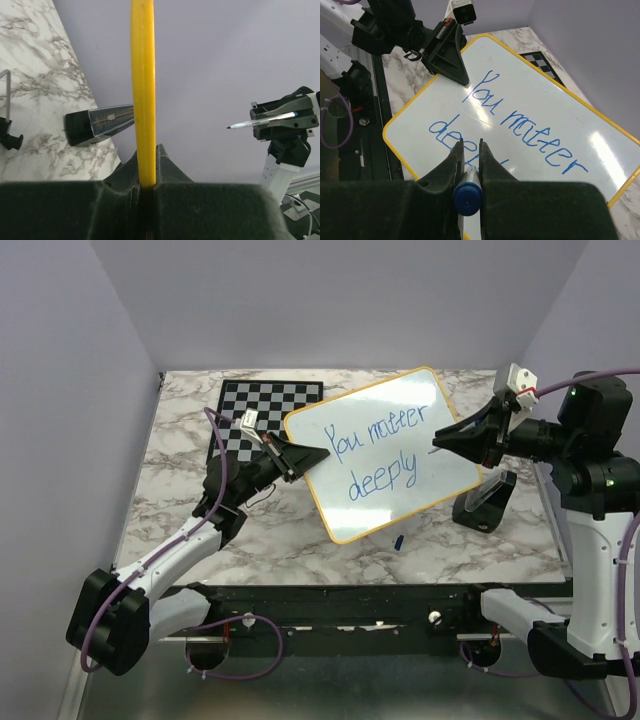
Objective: Write a sentence on the whiteboard
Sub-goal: Put down the whiteboard on the whiteboard stand.
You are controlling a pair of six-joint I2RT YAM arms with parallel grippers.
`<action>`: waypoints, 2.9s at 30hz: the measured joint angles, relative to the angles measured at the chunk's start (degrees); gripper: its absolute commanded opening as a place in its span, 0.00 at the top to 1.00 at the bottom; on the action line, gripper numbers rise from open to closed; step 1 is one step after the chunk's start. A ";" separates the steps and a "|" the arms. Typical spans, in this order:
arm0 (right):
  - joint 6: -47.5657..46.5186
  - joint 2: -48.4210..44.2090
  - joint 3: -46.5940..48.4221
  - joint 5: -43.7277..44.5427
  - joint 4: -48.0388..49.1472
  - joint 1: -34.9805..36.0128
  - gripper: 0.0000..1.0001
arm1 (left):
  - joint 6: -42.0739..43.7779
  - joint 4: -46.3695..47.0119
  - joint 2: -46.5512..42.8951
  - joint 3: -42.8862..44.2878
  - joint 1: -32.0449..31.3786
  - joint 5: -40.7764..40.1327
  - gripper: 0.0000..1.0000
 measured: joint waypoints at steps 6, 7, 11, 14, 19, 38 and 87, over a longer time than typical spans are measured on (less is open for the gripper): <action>-1.14 -0.52 -2.16 -0.31 -0.50 0.00 1.00 | 4.52 -2.51 -0.37 -0.11 0.04 -0.61 1.00; -1.27 -0.52 -2.38 -0.31 -0.55 0.00 0.99 | 4.90 -2.21 -0.37 -0.37 0.20 -0.74 1.00; -1.55 -0.52 -3.63 -0.31 -0.74 0.00 0.99 | 5.38 -0.79 -0.37 -1.27 0.76 -0.74 1.00; -1.68 -0.50 -4.59 -0.28 -0.81 0.00 0.99 | 4.92 1.07 -0.26 -1.99 1.31 -0.70 1.00; -1.68 -0.24 -4.81 0.11 -0.83 0.00 0.99 | 2.71 4.31 -0.11 -3.30 1.90 -0.72 1.00; -1.29 -0.31 -5.62 0.57 -0.72 0.00 1.00 | 10.03 11.30 5.97 -1.57 9.99 5.66 1.00; -0.59 -1.01 -10.99 0.50 0.94 0.00 0.99 | 23.47 19.50 8.22 -4.72 12.11 12.07 1.00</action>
